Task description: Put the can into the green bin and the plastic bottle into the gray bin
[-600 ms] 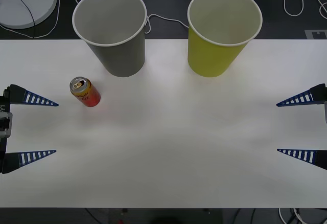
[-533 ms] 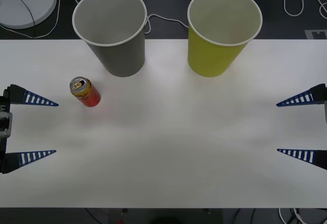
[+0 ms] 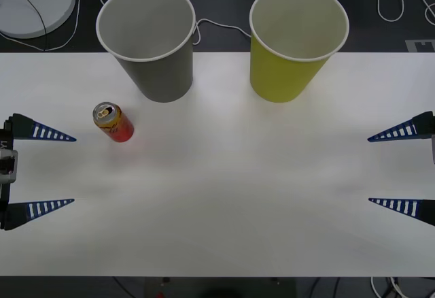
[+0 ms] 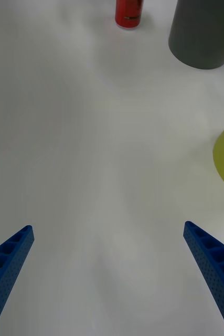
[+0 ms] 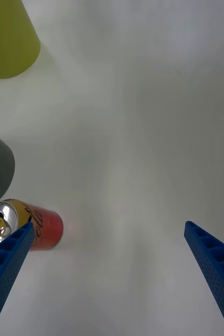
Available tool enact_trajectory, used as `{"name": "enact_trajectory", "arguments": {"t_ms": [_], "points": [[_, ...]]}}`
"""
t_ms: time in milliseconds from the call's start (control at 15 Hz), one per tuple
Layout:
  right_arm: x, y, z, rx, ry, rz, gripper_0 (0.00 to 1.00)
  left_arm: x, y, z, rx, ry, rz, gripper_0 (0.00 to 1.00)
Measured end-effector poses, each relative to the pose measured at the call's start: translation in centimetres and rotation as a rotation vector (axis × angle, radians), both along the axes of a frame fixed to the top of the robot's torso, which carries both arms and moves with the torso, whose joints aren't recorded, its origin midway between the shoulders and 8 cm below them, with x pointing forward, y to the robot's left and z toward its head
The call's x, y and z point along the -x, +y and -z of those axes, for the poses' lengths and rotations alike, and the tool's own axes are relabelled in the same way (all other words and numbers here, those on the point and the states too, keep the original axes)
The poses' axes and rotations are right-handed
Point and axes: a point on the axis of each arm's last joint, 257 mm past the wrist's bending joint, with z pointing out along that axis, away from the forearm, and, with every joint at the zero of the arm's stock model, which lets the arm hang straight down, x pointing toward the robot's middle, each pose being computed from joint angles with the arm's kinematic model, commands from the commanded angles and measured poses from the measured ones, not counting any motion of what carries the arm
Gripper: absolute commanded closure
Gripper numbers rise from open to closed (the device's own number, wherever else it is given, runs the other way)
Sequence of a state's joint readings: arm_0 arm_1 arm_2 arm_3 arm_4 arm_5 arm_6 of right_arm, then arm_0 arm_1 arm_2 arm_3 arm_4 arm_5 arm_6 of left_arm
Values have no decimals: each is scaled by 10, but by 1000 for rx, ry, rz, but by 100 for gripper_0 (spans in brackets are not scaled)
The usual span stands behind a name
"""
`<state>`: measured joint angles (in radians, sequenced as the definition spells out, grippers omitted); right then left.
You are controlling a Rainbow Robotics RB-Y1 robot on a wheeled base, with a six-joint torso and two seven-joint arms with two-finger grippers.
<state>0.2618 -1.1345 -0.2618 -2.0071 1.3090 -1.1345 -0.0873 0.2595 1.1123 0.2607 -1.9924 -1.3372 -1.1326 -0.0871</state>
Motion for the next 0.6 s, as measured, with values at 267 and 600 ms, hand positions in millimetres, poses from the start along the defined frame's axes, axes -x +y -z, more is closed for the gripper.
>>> {"name": "enact_trajectory", "arguments": {"t_ms": [267, 600], "points": [[0, 0, 0, 0, 0, 0, 0, -7, 4, 4, 63, 6, -58, 0], [0, 0, 0, 0, 0, 0, 0, -29, 12, 14, 279, 5, -228, 0]]}}
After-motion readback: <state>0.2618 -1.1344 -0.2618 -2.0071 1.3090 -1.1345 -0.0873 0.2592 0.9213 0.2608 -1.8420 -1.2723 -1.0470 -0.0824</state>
